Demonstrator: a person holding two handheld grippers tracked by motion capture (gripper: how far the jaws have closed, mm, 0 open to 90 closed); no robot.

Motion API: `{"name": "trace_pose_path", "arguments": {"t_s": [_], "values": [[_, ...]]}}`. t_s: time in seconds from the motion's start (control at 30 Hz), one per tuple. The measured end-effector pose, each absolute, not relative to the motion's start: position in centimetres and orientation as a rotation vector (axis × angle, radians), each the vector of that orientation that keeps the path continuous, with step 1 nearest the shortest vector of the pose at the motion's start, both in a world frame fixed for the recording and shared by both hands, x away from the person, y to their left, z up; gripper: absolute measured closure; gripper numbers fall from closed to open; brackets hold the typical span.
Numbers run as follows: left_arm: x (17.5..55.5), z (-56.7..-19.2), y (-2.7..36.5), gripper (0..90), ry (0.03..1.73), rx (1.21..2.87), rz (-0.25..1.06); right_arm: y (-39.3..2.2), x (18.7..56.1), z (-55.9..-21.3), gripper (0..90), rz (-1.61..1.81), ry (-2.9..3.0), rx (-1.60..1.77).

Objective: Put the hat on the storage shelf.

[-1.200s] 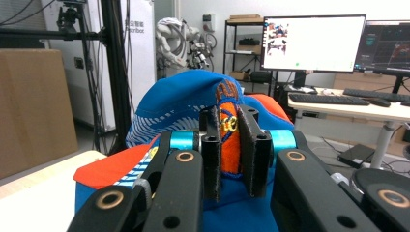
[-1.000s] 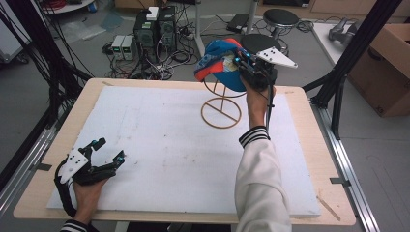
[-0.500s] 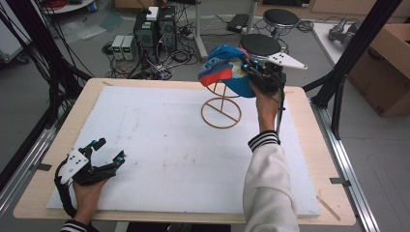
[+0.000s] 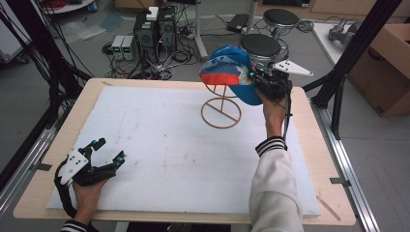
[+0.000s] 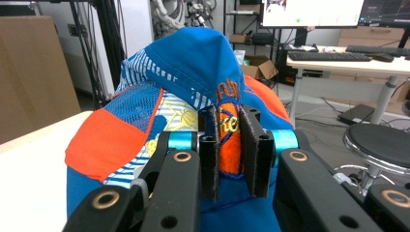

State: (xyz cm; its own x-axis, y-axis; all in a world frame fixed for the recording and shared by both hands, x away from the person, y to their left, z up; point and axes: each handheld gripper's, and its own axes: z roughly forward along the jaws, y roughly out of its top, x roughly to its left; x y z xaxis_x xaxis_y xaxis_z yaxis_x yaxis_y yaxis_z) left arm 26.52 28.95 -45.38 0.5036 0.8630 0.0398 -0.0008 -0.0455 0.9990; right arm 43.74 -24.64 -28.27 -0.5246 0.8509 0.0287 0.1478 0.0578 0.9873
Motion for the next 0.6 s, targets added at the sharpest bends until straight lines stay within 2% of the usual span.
{"name": "trace_pose_path", "arguments": {"t_s": [0.37, 0.6], "values": [[26.5, -45.4, 28.9, 17.0, 0.797, 1.454, 0.839, -25.2, 43.3, -30.1, 75.4, 1.555, 1.752, 1.013], [26.5, -45.4, 28.9, 17.0, 0.794, 1.455, 0.841, -24.7, 43.1, -30.1, 65.5, 1.535, 1.798, 0.981]]}}
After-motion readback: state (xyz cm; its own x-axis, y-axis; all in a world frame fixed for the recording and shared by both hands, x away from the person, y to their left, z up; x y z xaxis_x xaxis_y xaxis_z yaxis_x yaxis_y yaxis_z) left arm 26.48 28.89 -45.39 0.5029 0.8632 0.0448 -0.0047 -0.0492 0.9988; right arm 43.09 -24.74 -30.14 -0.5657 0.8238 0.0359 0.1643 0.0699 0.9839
